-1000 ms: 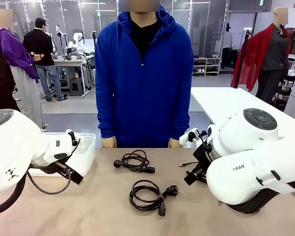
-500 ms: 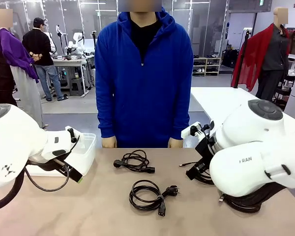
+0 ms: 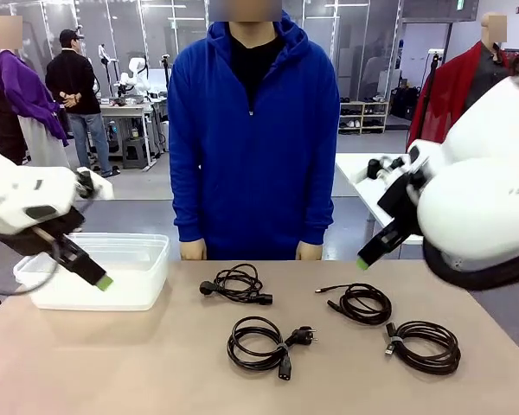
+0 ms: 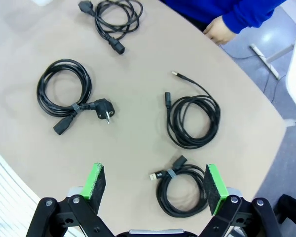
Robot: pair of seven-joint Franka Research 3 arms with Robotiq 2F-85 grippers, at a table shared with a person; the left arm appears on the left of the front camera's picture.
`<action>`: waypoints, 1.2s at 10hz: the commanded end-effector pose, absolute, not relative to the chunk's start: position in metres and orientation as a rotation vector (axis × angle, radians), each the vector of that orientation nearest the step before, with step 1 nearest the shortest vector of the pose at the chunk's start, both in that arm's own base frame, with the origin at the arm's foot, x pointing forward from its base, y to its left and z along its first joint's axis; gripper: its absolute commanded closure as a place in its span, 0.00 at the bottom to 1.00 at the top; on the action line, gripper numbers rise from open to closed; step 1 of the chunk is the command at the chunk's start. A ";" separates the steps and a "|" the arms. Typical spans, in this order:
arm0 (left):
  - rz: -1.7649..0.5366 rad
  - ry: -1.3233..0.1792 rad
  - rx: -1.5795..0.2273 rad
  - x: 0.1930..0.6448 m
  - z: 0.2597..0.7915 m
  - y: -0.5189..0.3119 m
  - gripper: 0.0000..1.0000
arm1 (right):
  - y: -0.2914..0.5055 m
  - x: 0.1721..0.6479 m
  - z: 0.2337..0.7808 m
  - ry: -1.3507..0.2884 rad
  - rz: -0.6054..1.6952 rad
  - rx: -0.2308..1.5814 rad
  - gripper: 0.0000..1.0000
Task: Organize and store the cables.
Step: Place the Power Cable into the Organizing box.
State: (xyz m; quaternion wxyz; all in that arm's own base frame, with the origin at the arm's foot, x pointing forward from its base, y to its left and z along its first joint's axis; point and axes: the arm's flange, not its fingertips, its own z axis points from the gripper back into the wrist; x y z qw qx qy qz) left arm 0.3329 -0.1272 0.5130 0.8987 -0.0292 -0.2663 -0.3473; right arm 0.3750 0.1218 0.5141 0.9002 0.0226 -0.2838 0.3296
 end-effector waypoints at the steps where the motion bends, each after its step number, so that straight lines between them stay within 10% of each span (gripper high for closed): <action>1: -0.809 -0.511 -0.082 0.311 0.554 -0.102 0.00 | 0.103 0.364 0.550 -0.596 0.705 0.095 0.00; 12: -0.736 -0.727 -0.066 0.253 0.646 -0.012 0.00 | -0.018 0.318 0.646 -0.725 0.638 0.138 0.00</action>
